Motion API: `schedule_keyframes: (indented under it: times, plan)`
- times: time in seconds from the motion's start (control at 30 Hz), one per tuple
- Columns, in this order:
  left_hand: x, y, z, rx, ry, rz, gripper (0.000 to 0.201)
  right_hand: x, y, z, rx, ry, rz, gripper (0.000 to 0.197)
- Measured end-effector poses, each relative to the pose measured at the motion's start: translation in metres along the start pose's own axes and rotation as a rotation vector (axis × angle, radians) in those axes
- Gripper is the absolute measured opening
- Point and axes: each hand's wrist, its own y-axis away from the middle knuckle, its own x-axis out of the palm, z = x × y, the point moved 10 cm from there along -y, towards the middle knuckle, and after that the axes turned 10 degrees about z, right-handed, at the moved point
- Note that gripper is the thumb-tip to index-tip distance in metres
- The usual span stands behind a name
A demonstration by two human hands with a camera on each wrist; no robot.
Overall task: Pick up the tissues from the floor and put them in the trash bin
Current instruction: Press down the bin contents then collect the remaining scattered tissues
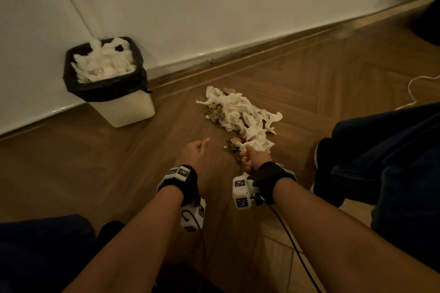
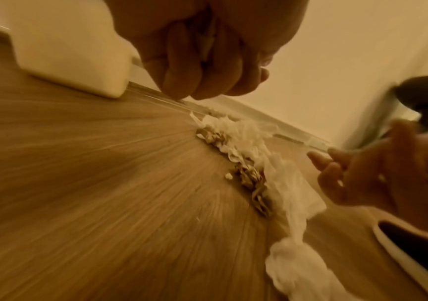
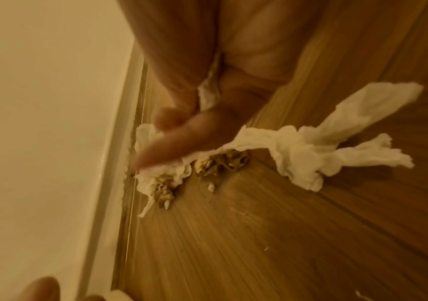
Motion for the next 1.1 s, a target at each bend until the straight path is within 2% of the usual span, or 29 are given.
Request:
schedule_keyframes:
  times: [0.07, 0.13, 0.17, 0.27, 0.33, 0.37, 0.4, 0.47, 0.53, 0.67, 0.77, 0.9, 1.0, 1.1]
  plan:
    - [-0.016, -0.001, 0.003, -0.011, 0.089, -0.031, 0.037, 0.008, 0.006, 0.018, -0.045, 0.248, -0.052, 0.052]
    - [-0.036, -0.002, 0.004, -0.017, 0.111, -0.072, 0.026, 0.020, 0.002, 0.033, -0.105, 0.367, -0.077, 0.057]
    - [-0.047, -0.002, 0.004, -0.017, 0.127, -0.092, 0.022, 0.031, -0.001, 0.036, -0.112, 0.353, -0.053, 0.055]
    - [-0.083, -0.003, 0.007, -0.010, 0.131, -0.144, 0.036, 0.070, -0.010, 0.047, -0.107, 0.314, 0.053, 0.032]
    - [-0.116, -0.001, 0.009, -0.011, 0.074, -0.254, 0.036, 0.101, -0.014, 0.062, -0.163, 0.468, 0.125, 0.016]
    - [-0.134, 0.001, 0.011, -0.011, 0.071, -0.328, 0.033, 0.117, -0.014, 0.071, -0.211, 0.544, 0.146, 0.014]
    - [-0.151, 0.002, 0.012, -0.007, 0.073, -0.392, 0.032, 0.133, -0.015, 0.079, -0.257, 0.586, 0.169, 0.020]
    - [-0.179, 0.001, 0.012, 0.019, 0.086, -0.457, 0.032, 0.167, -0.014, 0.095, -0.337, 0.586, 0.255, 0.032]
    - [-0.204, -0.004, 0.009, 0.080, 0.151, -0.472, 0.034, 0.201, -0.009, 0.121, -0.441, 0.598, 0.296, 0.036]
    - [-0.251, -0.006, -0.006, 0.215, 0.253, -0.619, 0.039, 0.270, -0.001, 0.174, -0.570, 0.566, 0.343, 0.026]
    - [-0.284, -0.012, -0.010, 0.213, 0.207, -0.717, 0.035, 0.313, -0.002, 0.210, -0.650, 0.607, 0.291, 0.019]
    - [-0.315, -0.035, -0.008, 0.111, 0.067, -0.728, 0.032, 0.366, 0.001, 0.254, -0.870, 0.885, 0.204, 0.024]
    - [-0.322, -0.057, -0.006, 0.058, 0.011, -0.679, 0.029, 0.396, -0.004, 0.267, -0.921, 1.174, 0.178, 0.025]
    - [-0.324, -0.074, -0.001, -0.015, -0.096, -0.652, 0.030, 0.408, -0.015, 0.269, -0.911, 1.344, 0.157, 0.025]
